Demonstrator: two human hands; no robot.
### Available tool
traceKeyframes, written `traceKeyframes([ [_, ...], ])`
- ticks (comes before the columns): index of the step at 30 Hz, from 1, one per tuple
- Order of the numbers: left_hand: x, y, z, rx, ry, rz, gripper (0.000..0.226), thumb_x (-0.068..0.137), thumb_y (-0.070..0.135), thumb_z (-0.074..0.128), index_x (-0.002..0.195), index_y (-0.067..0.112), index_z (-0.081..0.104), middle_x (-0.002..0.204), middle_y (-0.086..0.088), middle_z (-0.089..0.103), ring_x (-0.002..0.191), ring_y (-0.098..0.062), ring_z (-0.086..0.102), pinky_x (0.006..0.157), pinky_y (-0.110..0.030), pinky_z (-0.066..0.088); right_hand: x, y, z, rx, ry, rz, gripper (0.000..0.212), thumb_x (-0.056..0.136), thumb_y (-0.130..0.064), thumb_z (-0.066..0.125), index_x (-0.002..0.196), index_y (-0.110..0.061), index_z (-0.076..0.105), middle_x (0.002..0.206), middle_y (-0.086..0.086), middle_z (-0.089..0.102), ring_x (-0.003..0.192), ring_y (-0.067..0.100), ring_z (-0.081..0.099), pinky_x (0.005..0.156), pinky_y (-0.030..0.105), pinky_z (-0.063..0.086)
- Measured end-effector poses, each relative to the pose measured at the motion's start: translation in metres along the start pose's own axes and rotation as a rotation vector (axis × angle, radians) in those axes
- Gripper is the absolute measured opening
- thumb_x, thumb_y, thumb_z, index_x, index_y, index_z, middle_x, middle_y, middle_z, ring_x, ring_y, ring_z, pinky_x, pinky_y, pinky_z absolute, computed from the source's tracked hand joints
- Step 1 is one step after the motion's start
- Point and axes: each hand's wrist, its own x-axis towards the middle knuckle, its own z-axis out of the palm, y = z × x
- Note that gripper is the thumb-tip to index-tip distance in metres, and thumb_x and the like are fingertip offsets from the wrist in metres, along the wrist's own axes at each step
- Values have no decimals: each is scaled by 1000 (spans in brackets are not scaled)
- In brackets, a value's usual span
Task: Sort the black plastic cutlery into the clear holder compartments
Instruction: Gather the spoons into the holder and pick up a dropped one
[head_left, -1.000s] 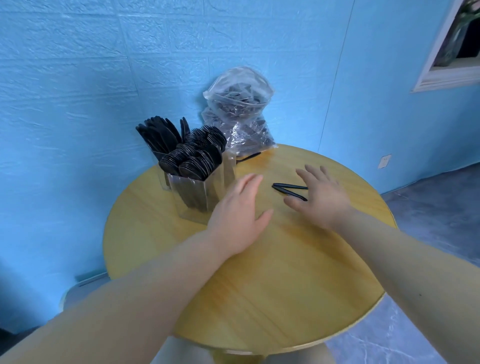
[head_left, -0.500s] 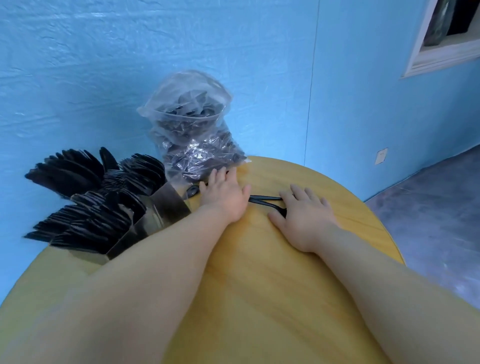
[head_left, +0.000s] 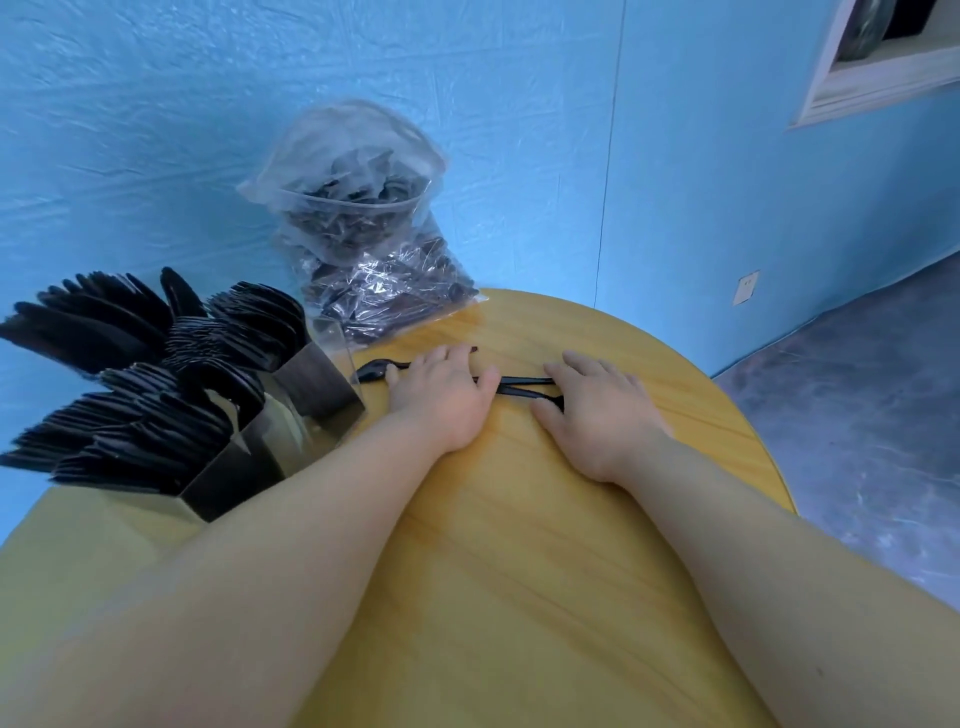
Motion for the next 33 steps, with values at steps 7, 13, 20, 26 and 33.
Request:
traceKeyframes([
  [7, -54, 3, -6, -195, 35, 291, 43, 99, 24, 36, 142, 22, 39, 143, 2, 42, 128, -19, 42, 101, -31, 34, -38, 10, -14, 128, 92, 40, 34, 96, -25, 46, 127, -17, 57, 130, 3, 55, 117, 24, 50, 93, 32, 43],
  [13, -113, 0, -14, -275, -33, 366, 42, 96, 22, 40, 137, 23, 47, 127, 5, 45, 118, -15, 44, 95, -28, 37, -91, 8, -17, 139, 69, 18, 35, 95, -19, 45, 128, -16, 57, 129, 4, 53, 118, 22, 49, 92, 26, 38],
  [20, -181, -36, -38, -392, -52, 368, 20, 96, 28, 51, 110, 26, 65, 90, 11, 65, 84, -7, 59, 73, -20, 42, -140, -29, -16, 179, -27, -159, 38, 89, -8, 47, 124, -15, 60, 131, 2, 55, 120, 19, 50, 93, 18, 32],
  [26, -218, -86, -47, -303, 48, 367, 23, 83, 30, 70, 105, 27, 64, 96, 16, 52, 87, -1, 51, 86, -20, 43, -156, -70, -4, 208, -27, -231, 40, 89, -7, 49, 127, -16, 57, 133, 2, 55, 121, 19, 50, 101, 23, 36],
  [33, -243, -121, -55, -225, 1, 218, 56, 82, 50, 65, 132, 30, 50, 129, 13, 47, 116, -8, 48, 98, -28, 42, -163, -83, 2, 252, 79, -256, 31, 85, -10, 61, 115, -16, 64, 123, 3, 58, 111, 21, 55, 94, 24, 40],
])
